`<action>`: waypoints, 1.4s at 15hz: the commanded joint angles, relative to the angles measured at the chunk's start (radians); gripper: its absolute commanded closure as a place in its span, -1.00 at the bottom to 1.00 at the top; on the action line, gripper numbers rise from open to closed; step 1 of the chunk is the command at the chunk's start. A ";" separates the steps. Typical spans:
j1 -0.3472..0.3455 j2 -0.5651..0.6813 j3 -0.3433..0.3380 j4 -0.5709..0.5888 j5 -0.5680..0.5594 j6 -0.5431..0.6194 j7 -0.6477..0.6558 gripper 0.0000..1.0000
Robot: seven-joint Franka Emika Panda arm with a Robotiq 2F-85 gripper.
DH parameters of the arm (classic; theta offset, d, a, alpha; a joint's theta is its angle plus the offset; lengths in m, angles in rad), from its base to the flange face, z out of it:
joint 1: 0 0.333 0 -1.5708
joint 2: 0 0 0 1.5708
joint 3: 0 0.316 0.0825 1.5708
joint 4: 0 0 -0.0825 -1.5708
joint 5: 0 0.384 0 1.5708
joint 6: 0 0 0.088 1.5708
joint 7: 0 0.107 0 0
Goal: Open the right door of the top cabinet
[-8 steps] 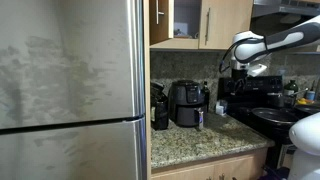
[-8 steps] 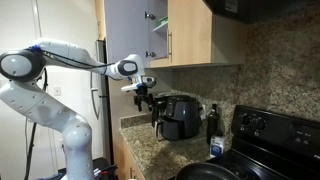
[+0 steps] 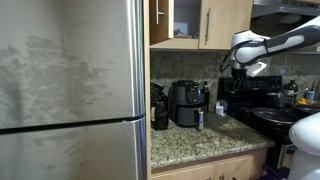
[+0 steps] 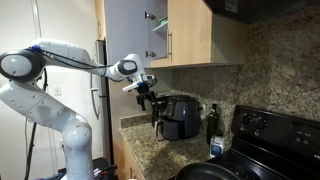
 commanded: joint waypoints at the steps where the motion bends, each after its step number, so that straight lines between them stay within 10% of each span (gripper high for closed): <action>1: -0.022 -0.003 0.008 -0.035 -0.019 0.194 0.126 -1.00; 5: -0.005 -0.026 0.093 0.167 0.112 0.100 0.308 -1.00; 13: -0.013 -0.046 0.102 0.110 0.135 0.359 0.388 -1.00; 21: -0.045 -0.176 0.136 0.209 0.203 0.221 0.469 -1.00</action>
